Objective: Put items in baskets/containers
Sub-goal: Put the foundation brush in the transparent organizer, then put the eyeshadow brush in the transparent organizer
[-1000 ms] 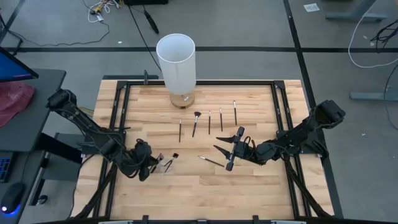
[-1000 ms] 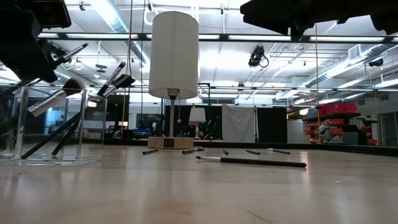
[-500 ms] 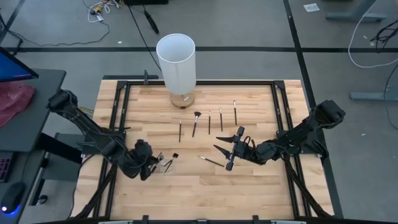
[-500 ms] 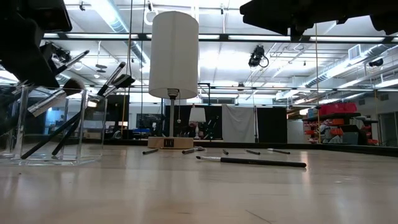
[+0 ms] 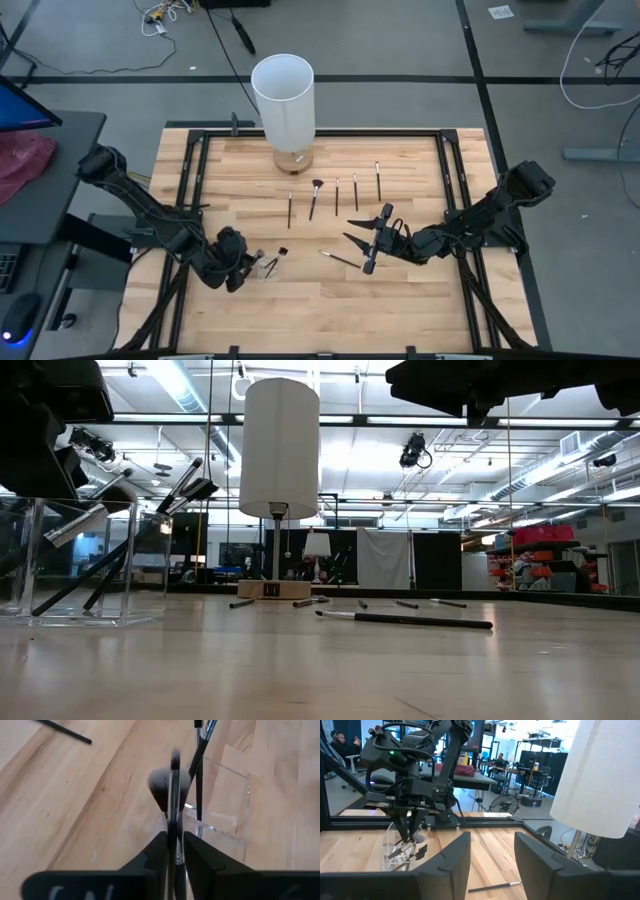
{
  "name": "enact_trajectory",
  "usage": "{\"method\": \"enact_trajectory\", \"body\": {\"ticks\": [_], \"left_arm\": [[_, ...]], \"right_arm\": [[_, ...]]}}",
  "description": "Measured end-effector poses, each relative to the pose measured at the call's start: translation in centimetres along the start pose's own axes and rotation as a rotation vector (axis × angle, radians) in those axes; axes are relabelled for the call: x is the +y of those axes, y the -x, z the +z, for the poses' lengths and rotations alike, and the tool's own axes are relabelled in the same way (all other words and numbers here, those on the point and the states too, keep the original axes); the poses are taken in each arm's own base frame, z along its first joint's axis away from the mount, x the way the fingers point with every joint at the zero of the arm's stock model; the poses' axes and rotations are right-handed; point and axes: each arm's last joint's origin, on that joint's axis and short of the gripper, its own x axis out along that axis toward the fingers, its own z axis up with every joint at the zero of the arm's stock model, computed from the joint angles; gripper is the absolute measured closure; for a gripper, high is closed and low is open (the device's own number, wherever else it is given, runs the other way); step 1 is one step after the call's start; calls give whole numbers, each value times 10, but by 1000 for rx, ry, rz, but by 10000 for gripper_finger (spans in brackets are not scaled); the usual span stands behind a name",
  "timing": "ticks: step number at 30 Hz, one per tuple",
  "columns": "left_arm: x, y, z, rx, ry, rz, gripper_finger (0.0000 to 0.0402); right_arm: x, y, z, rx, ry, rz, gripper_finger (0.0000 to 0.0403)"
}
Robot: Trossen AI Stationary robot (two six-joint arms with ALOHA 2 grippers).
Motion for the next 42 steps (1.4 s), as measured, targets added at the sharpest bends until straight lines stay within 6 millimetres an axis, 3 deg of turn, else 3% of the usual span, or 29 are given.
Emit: {"method": "enact_trajectory", "body": {"ticks": [10, 19, 27, 35, 42], "left_arm": [[-8, 7, 9, 46, 3, -47, 287], [-21, 37, 54, 1, -134, -50, 291], [-25, 53, 88, -248, -230, 110, 291], [-9, 39, 92, -366, -210, 298, 291], [-1, 11, 88, -448, -204, 167, 291]], "right_arm": [[0, 0, 0, 0, 0, 0, 250], [0, 0, -1, 6, 6, -1, 250], [1, 0, -9, 67, -28, 7, 250], [1, -1, -31, 258, -217, 122, 250], [-4, -1, -49, 459, -295, 207, 218]]}}
